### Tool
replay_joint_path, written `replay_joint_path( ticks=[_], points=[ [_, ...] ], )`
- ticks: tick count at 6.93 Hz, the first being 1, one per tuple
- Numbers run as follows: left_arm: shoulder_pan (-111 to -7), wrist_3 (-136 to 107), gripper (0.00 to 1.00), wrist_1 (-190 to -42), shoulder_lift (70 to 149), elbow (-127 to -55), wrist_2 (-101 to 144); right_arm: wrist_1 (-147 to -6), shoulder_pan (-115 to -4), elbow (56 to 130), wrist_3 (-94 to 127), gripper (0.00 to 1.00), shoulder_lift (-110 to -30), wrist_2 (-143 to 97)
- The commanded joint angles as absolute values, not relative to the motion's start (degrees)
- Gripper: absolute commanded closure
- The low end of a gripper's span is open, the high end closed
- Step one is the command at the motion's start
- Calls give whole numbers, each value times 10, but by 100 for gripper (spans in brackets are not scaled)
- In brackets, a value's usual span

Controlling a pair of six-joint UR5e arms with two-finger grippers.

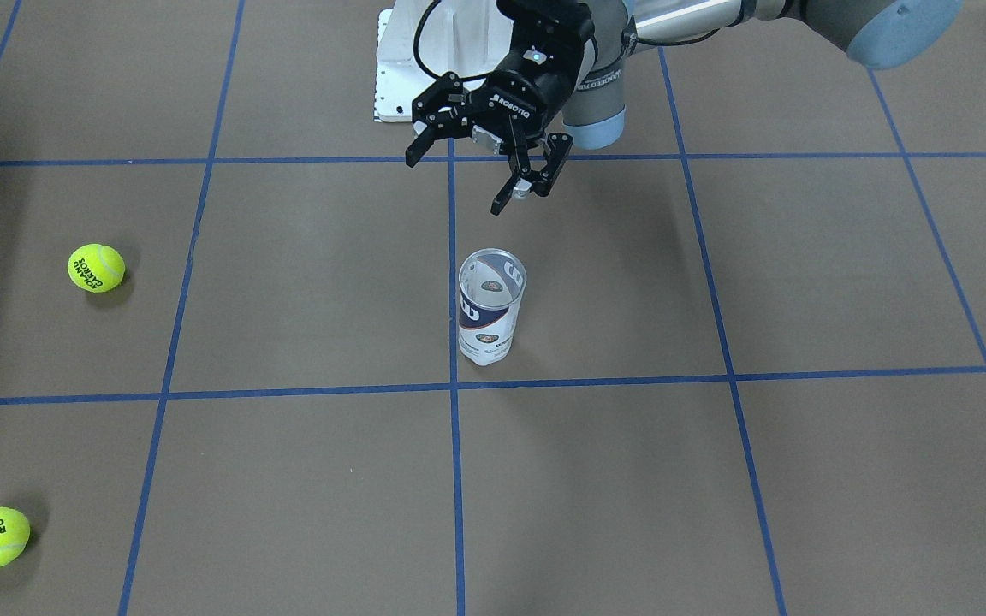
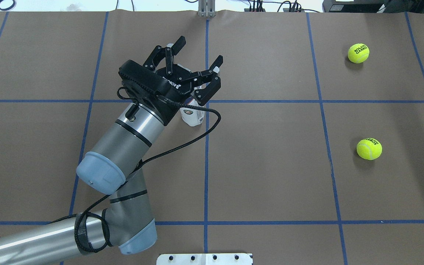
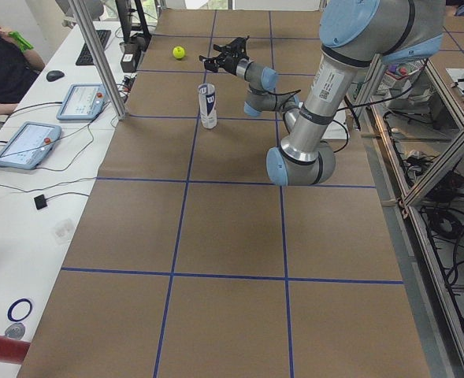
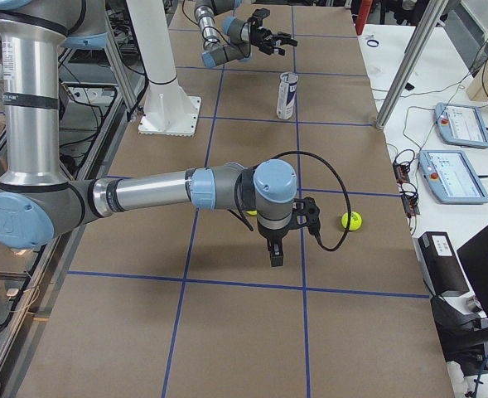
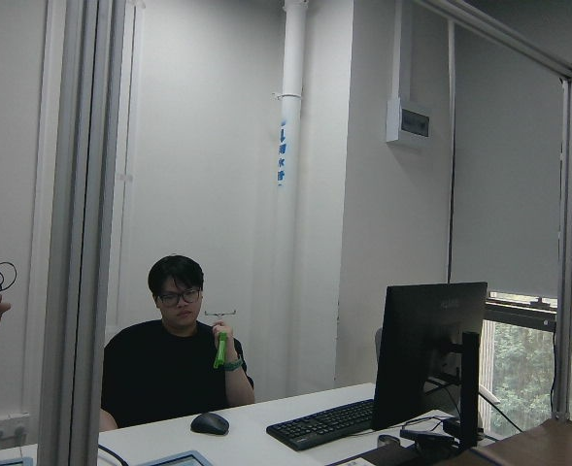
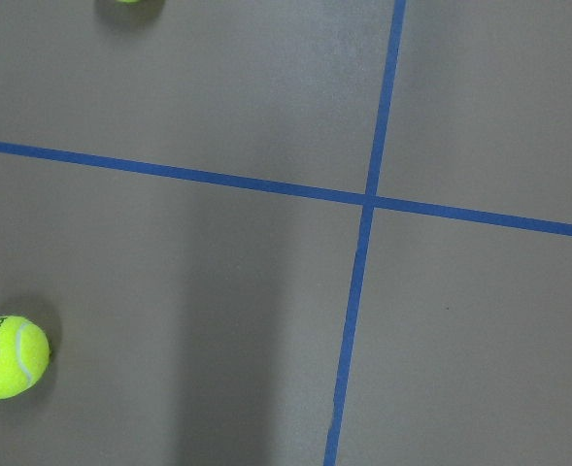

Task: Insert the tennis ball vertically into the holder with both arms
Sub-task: 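Set the can upright on the table and open the left gripper, then raise the left gripper away from the can while the right arm approaches the nearer ball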

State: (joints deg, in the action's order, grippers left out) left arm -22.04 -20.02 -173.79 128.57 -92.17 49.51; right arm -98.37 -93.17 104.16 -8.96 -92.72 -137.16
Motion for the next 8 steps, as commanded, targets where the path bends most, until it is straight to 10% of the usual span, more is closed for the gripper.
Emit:
replay_joint_path(
  ticks=[1,8],
  points=[
    [-238,-207,1,-1716,1281,-949,494,-929,-923,1036,-85,0,-914,-1383],
    [-298,-248,1,-1690,1239,-947,493,-793,-647,1087,345,0,-871,-1301]
  ],
)
